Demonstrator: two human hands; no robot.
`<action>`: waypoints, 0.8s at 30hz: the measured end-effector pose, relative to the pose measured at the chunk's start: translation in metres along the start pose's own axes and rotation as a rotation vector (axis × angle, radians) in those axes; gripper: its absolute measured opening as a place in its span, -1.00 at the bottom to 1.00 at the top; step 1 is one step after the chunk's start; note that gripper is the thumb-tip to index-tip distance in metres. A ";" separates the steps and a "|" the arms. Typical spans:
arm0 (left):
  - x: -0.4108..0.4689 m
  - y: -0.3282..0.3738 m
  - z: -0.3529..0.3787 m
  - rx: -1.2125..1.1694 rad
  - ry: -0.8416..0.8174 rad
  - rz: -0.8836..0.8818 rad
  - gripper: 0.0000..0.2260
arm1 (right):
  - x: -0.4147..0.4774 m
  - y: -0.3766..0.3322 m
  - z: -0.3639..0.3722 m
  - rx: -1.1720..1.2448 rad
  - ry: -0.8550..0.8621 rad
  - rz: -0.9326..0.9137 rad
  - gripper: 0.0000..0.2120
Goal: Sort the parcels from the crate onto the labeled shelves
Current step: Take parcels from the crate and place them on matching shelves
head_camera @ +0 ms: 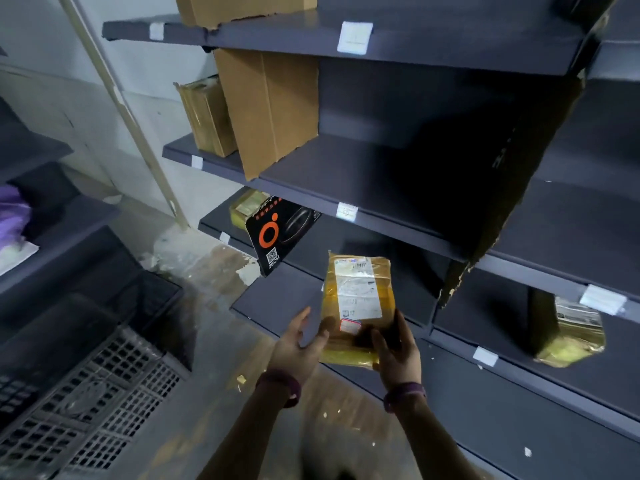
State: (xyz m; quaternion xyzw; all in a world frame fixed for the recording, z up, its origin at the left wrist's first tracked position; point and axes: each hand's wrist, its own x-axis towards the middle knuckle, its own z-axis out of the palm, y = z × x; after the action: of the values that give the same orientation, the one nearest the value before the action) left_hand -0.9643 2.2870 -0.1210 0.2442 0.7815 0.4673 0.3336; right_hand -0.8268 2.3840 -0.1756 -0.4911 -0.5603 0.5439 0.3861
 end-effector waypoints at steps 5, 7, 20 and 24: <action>0.045 0.004 -0.002 0.085 -0.145 0.012 -0.45 | 0.018 0.011 0.020 0.006 0.056 0.064 -0.50; 0.055 0.011 -0.003 0.083 -0.165 0.004 -0.45 | 0.022 0.009 0.022 0.008 0.075 0.111 -0.51; 0.219 0.001 -0.027 0.262 -0.476 0.106 -0.46 | 0.111 0.019 0.115 0.033 0.403 0.254 -0.47; 0.264 -0.001 -0.016 0.376 -0.535 0.169 -0.46 | 0.144 0.021 0.131 0.061 0.421 0.235 -0.46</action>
State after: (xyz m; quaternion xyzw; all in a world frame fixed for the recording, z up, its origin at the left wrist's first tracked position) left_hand -1.1501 2.4612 -0.1937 0.4795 0.7157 0.2604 0.4360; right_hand -0.9823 2.4918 -0.2258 -0.6435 -0.3899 0.4872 0.4433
